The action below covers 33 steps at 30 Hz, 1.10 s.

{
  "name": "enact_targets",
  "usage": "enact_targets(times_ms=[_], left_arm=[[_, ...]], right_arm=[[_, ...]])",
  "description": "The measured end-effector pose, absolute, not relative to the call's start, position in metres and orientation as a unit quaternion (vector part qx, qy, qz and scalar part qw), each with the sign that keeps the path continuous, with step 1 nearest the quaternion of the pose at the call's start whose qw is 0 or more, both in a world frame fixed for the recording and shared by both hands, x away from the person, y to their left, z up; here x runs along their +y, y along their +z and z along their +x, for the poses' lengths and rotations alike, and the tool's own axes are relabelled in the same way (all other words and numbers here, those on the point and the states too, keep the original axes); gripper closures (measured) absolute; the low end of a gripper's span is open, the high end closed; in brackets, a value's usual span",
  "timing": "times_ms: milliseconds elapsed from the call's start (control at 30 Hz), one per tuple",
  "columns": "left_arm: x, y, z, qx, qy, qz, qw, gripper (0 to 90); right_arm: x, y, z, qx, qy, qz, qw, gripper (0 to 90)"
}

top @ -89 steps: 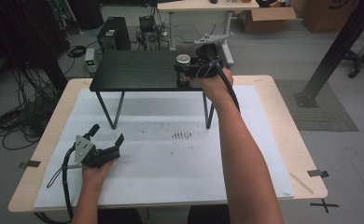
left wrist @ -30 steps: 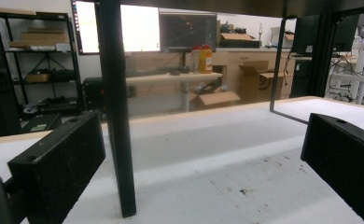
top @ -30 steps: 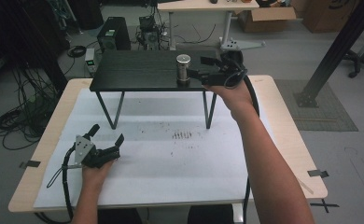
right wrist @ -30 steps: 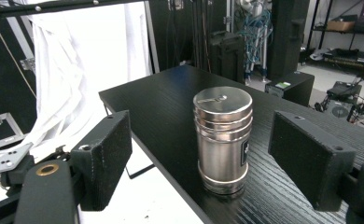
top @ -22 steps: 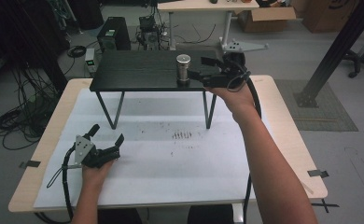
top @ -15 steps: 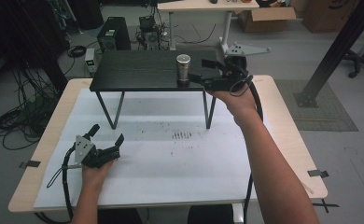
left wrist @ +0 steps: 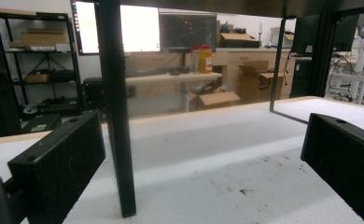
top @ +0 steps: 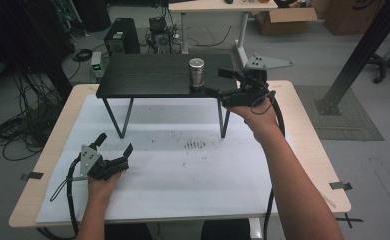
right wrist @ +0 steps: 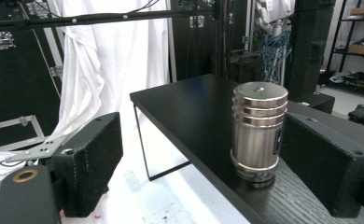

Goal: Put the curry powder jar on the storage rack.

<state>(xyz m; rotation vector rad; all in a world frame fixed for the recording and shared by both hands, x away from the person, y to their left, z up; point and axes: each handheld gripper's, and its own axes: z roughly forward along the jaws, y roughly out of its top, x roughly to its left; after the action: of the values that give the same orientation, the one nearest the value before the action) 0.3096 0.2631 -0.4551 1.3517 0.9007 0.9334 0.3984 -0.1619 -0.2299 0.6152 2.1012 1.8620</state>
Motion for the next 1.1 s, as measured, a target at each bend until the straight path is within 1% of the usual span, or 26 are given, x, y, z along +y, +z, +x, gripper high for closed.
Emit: enact_targets(times_ms=[200,600,900,1100], left_arm=[[0.263,-0.455,0.310,0.388,0.401,0.581,0.592,0.2],[0.263,-0.455,0.310,0.387,0.402,0.581,0.592,0.2],[0.263,-0.455,0.309,0.387,0.402,0.581,0.592,0.2],[0.263,-0.455,0.309,0.387,0.402,0.581,0.593,0.2]], right_arm=[[-0.164,-0.238,0.392,0.722,0.648,0.205,0.134,11.9],[-0.169,-0.259,0.382,0.716,0.652,0.201,0.150,6.9],[-0.173,-0.286,0.377,0.708,0.655,0.205,0.164,1.9],[-0.173,-0.305,0.376,0.705,0.656,0.212,0.167,0.1]])
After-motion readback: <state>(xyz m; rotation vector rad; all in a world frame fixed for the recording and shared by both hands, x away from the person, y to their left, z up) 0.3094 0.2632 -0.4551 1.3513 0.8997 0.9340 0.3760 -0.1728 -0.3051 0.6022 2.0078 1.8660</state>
